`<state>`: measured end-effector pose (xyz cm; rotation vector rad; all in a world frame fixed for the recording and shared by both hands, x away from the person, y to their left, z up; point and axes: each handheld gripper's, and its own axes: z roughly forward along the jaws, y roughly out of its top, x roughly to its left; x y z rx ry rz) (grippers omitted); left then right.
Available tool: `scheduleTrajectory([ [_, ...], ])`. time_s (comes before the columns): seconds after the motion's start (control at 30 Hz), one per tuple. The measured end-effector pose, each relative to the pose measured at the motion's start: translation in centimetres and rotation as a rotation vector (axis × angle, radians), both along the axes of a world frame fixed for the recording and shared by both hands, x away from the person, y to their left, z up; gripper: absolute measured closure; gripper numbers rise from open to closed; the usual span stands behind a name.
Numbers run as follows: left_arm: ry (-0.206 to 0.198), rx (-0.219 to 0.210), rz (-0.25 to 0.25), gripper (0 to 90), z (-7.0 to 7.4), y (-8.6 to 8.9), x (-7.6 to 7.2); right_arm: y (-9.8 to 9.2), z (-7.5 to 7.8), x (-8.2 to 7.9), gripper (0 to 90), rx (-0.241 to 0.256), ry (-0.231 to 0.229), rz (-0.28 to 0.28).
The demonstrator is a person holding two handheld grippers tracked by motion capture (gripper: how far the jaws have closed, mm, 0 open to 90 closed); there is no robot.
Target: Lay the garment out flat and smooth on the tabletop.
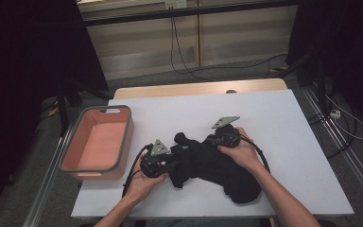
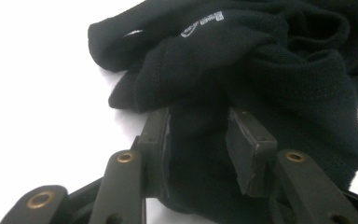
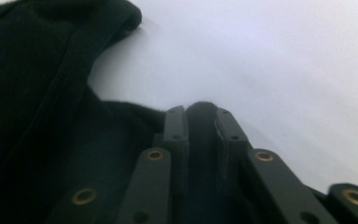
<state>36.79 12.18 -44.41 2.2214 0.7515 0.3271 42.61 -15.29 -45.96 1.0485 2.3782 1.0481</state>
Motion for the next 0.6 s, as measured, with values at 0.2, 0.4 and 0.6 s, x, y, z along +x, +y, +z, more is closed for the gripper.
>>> scheduleTrajectory([
  [0.2,0.013,0.013,-0.007,60.9,-0.3,-0.2,0.2,-1.9,0.1,-1.4,81.5,-0.009,0.006,-0.032],
  [0.4,0.013,0.011,-0.003,60.3,-0.3,-0.3,0.2,-4.0,0.4,-3.2,81.9,-0.036,0.009,-0.062],
  [0.6,0.019,0.008,-0.001,58.6,-0.5,-0.4,0.4,-6.0,0.3,-5.4,82.1,-0.018,0.010,-0.079],
])
